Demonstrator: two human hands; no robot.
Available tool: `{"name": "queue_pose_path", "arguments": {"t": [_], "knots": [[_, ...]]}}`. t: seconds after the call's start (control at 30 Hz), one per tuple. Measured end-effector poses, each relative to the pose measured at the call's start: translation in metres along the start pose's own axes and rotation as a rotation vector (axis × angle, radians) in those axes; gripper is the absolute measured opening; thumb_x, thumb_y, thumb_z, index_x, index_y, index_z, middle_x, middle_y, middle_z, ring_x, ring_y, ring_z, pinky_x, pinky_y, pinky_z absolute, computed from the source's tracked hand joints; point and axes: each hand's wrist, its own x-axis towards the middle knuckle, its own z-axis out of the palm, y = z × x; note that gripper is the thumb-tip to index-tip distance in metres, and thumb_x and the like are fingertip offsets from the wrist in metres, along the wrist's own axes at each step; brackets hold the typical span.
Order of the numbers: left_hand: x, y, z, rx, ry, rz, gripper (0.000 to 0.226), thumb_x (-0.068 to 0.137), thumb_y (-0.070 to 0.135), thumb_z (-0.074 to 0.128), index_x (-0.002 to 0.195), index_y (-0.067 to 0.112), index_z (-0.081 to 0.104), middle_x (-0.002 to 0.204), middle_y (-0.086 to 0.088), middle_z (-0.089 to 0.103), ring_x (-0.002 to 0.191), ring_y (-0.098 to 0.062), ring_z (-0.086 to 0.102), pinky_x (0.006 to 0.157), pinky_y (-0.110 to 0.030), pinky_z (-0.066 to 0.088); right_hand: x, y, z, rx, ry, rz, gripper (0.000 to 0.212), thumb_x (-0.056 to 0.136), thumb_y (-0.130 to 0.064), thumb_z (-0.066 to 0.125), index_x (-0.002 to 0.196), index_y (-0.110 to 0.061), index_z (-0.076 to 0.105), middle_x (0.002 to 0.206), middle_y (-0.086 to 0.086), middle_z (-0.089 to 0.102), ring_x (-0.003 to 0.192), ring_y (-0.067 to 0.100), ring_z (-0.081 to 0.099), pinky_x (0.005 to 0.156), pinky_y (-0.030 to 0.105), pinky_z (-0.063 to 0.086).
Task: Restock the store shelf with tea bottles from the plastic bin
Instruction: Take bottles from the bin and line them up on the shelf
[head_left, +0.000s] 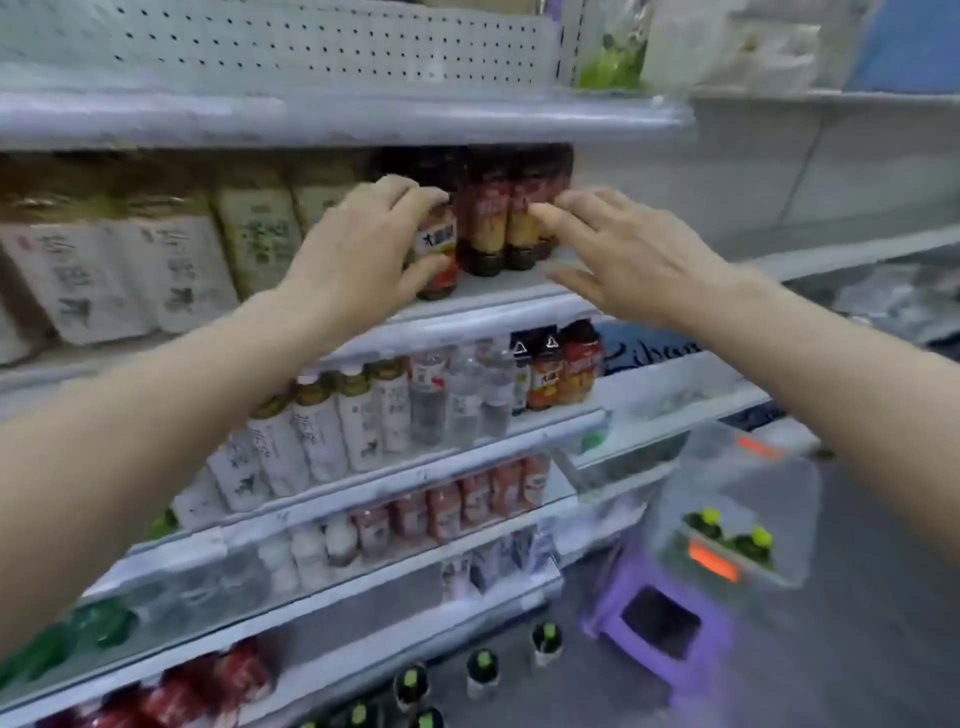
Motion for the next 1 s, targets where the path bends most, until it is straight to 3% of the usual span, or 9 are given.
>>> {"name": "queue_pose_path", "arguments": {"t": [0.2,0.43,0.6,0.77,1.0], "knots": [[0.022,0.099,0.098,-0.222,-0.072,0.061,0.054,0.092,0.036,0.061,0.138,0.012,0.047,0.132,-0.012,0.053,0.118,-0.033,0.052,0.097,-0.042,0.043,-0.125,0.054,0.046,0.000,-0.113,0.126,0.057,0.095,-0.033,0.058,0.140,0.000,0.044,0.127,0.020,0.055,0.111,0.038,0.055,0.085,0.046,0.049],[0.040,0.198,0.228,-0.432,-0.243,0.147,0.060,0.089,0.034,0.066,0.141,0.012,0.045,0.135,-0.013,0.052,0.120,-0.034,0.051,0.098,-0.041,0.042,-0.236,0.098,0.119,0.109,-0.269,0.328,0.057,0.097,-0.035,0.053,0.141,-0.001,0.043,0.130,0.020,0.053,0.114,0.039,0.054,0.089,0.047,0.049],[0.054,0.241,0.324,-0.499,-0.365,0.178,0.060,0.091,0.040,0.062,0.143,0.017,0.043,0.137,-0.008,0.051,0.120,-0.031,0.051,0.095,-0.043,0.046,-0.291,0.129,0.168,0.148,-0.334,0.444,0.057,0.095,-0.037,0.051,0.141,-0.003,0.046,0.129,0.017,0.055,0.113,0.036,0.055,0.082,0.043,0.052],[0.074,0.278,0.410,-0.593,-0.501,0.150,0.058,0.091,0.034,0.064,0.142,0.015,0.045,0.136,-0.010,0.051,0.120,-0.032,0.050,0.095,-0.038,0.039,-0.332,0.169,0.231,0.205,-0.496,0.472,0.057,0.091,-0.037,0.056,0.138,-0.004,0.049,0.127,0.017,0.057,0.111,0.038,0.057,0.076,0.045,0.056],[0.077,0.334,0.522,-0.652,-0.708,0.169,0.061,0.089,0.033,0.066,0.143,0.015,0.045,0.141,-0.009,0.049,0.124,-0.032,0.049,0.098,-0.041,0.043,-0.396,0.203,0.326,0.313,-0.661,0.548,0.067,0.076,-0.032,0.081,0.133,-0.006,0.056,0.119,0.015,0.063,0.101,0.035,0.065,0.066,0.040,0.057]]}}
